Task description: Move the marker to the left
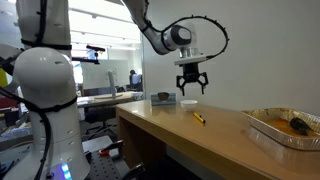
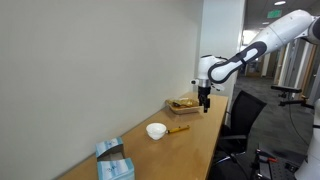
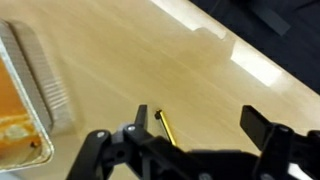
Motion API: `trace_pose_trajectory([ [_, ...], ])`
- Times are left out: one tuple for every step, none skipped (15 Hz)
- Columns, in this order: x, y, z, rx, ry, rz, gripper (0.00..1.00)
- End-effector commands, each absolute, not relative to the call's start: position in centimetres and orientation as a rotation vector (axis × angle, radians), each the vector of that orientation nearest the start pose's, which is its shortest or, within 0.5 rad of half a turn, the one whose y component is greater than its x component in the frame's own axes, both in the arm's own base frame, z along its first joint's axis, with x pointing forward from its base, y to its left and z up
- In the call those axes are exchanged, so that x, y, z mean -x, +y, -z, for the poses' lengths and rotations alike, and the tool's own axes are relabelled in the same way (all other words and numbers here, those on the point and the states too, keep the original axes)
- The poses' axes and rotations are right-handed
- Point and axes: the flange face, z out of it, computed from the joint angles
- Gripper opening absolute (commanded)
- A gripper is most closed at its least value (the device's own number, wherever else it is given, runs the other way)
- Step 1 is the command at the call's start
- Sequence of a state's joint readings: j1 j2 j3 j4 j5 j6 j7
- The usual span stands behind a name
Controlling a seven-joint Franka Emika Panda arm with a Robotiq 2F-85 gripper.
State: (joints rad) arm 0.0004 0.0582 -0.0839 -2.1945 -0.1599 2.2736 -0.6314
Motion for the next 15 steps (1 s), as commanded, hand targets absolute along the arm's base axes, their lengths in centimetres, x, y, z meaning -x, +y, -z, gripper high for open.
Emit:
trace_pose_trajectory([
  [-57.9,-4.7,-34.4,3.022,-1.254,-0.068,1.0],
  [-58.8,-4.7,-33.9,3.007,-1.295,-0.077,1.0],
  [-59.6,-4.7,-33.1,2.987,-1.336,-0.089,1.0],
  [-60.4,-4.6,-32.3,2.968,-1.367,-0.098,1.0],
  [-61.1,-4.5,-31.5,2.947,-1.392,-0.105,1.0],
  [-61.6,-4.4,-30.7,2.921,-1.418,-0.113,1.0],
  [-62.1,-4.1,-29.7,2.902,-1.44,-0.115,1.0],
  [-62.4,-3.9,-28.9,2.882,-1.461,-0.127,1.0],
  [-62.6,-3.6,-28.0,2.862,-1.476,-0.14,1.0],
  [-62.9,-3.4,-27.2,2.842,-1.5,-0.155,1.0],
  [-63.1,-3.2,-26.5,2.831,-1.503,-0.165,1.0],
  [-63.4,-2.9,-26.0,2.818,-1.518,-0.17,1.0],
  [-63.5,-2.9,-25.5,2.814,-1.521,-0.176,1.0],
  [-63.8,-2.7,-25.1,2.804,-1.529,-0.176,1.0],
  [-64.0,-2.7,-24.8,2.796,-1.534,-0.181,0.99],
])
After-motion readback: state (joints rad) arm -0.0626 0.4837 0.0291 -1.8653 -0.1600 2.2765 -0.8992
